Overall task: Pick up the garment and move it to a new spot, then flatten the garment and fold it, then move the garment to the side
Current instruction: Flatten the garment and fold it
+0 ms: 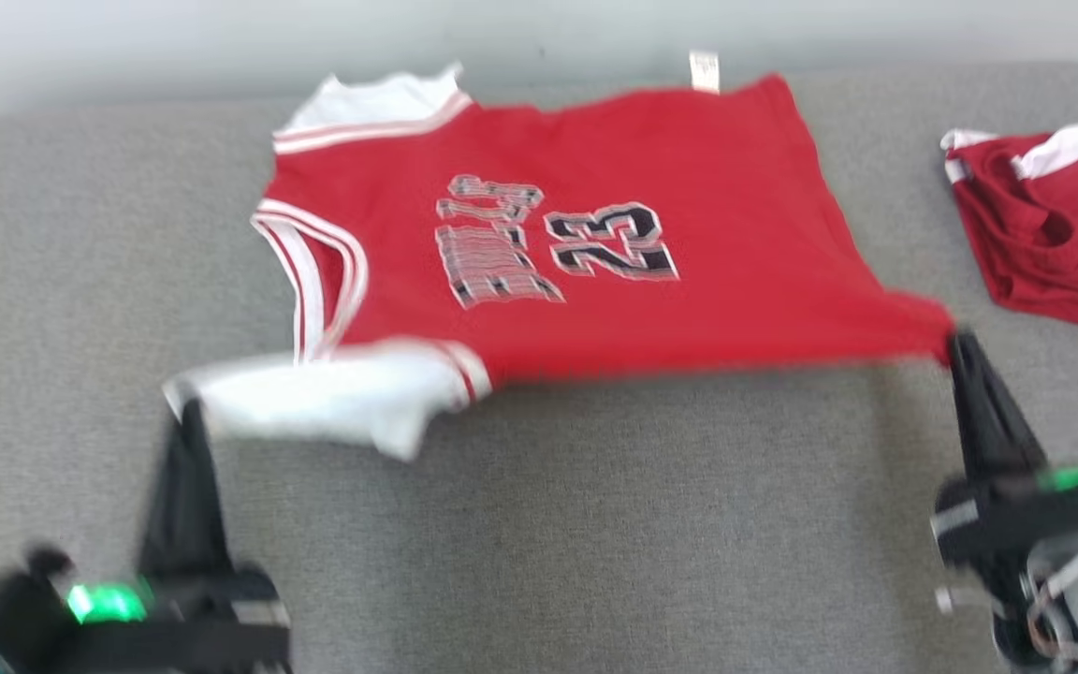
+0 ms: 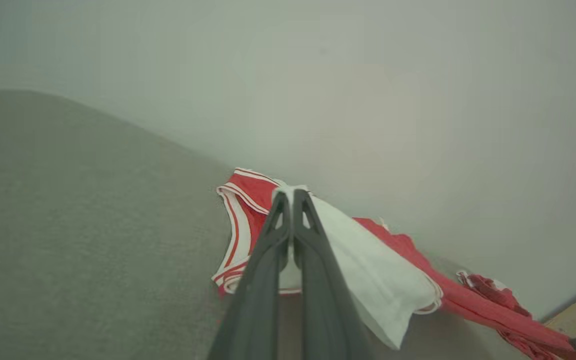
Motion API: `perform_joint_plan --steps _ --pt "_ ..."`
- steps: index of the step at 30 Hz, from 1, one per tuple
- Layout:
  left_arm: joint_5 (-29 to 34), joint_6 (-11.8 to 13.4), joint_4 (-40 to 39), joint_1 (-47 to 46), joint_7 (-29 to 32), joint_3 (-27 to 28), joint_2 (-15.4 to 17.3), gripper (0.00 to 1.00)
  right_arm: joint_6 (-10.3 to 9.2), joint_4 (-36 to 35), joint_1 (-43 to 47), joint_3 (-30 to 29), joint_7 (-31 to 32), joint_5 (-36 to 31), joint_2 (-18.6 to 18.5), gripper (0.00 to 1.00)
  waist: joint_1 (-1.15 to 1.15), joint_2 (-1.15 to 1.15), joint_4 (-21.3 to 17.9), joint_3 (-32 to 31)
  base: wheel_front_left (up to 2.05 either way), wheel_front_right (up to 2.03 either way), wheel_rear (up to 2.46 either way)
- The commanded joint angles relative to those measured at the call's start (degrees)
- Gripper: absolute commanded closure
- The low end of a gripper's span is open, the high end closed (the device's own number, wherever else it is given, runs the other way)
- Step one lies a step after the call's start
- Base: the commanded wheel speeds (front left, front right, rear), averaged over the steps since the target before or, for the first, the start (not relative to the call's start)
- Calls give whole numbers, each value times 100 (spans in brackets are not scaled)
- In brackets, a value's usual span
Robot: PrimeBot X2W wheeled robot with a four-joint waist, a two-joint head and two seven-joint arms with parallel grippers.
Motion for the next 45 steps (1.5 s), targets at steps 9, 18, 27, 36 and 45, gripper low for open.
perform_joint_plan --steps 9,18,27,36,45 --pt "688 -504 593 1660 -18 157 -747 100 -15 -449 1852 -720 173 -617 790 100 3 2 247 -669 0 0 0" --pt "827 -809 1013 2572 -19 433 -1103 100 -15 -543 2855 -1073 356 -865 1103 100 3 2 407 -1058 0 0 0" --pt "960 -1088 1257 2955 -19 320 -1112 100 -15 -526 3301 -1284 576 -1036 1350 100 3 2 488 -1066 0 0 0" --pt "1392 -1227 1002 2186 -16 319 -1070 100 -16 -839 3030 -1084 715 -1096 1455 100 3 2 258 -1075 0 0 0" --pt "1655 -1383 1212 1051 395 191 -711 100 -16 -867 2323 -856 1117 -1270 1342 100 3 2 -111 -928 0 0 0"
